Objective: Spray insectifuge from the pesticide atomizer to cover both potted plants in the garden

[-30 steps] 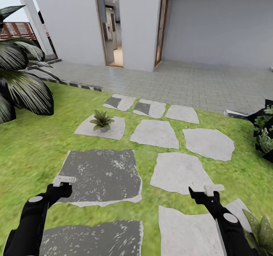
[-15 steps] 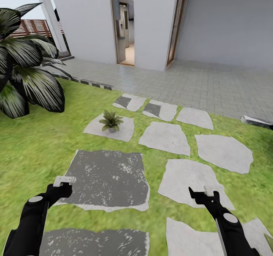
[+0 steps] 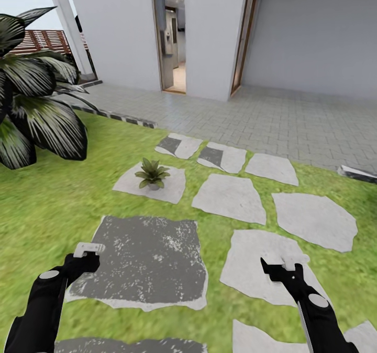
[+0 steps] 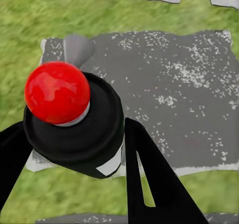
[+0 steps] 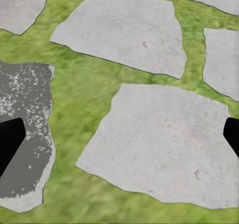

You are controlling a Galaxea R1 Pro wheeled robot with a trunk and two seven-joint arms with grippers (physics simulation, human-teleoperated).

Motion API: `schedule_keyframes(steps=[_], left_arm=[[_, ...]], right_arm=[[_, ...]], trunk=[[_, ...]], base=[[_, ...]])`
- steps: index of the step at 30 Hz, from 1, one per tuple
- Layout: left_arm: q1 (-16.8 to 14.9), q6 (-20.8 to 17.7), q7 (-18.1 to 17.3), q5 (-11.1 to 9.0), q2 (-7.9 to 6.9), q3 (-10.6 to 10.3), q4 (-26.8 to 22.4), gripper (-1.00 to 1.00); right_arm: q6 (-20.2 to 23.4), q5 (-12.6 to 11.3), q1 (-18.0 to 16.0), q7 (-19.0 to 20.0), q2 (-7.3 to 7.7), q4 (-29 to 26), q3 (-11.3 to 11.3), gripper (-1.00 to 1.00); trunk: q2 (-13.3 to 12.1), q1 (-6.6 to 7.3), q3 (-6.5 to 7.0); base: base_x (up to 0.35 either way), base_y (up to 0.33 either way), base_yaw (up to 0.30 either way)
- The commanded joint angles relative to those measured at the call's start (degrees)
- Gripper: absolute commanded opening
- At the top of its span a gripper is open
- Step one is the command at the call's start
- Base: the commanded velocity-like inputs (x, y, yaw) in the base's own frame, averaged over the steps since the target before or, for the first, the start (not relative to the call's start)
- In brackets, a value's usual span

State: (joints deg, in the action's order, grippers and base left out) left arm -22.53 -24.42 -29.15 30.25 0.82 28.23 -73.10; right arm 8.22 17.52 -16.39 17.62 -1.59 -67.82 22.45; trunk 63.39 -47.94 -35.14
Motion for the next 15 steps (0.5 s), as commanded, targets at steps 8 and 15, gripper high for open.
schedule_keyframes(steps=[8,15], left_arm=[[-0.1,-0.1,-0.4,0.5,0.06,0.2,-0.1,-1.00],[-0.1,-0.1,-0.4,0.5,0.06,0.2,-0.1,-1.00]], right_arm=[[0.2,0.5,0.0,0.6,-0.08,-0.1,0.2,1.00],[0.2,0.5,0.0,0.6,-0.08,-0.1,0.2,1.00]], trunk=[[0.0,-0.03,-0.04],[0.0,-0.03,-0.04]], base=[[0.247,0.000,0.000],[0.249,0.068,0.000]])
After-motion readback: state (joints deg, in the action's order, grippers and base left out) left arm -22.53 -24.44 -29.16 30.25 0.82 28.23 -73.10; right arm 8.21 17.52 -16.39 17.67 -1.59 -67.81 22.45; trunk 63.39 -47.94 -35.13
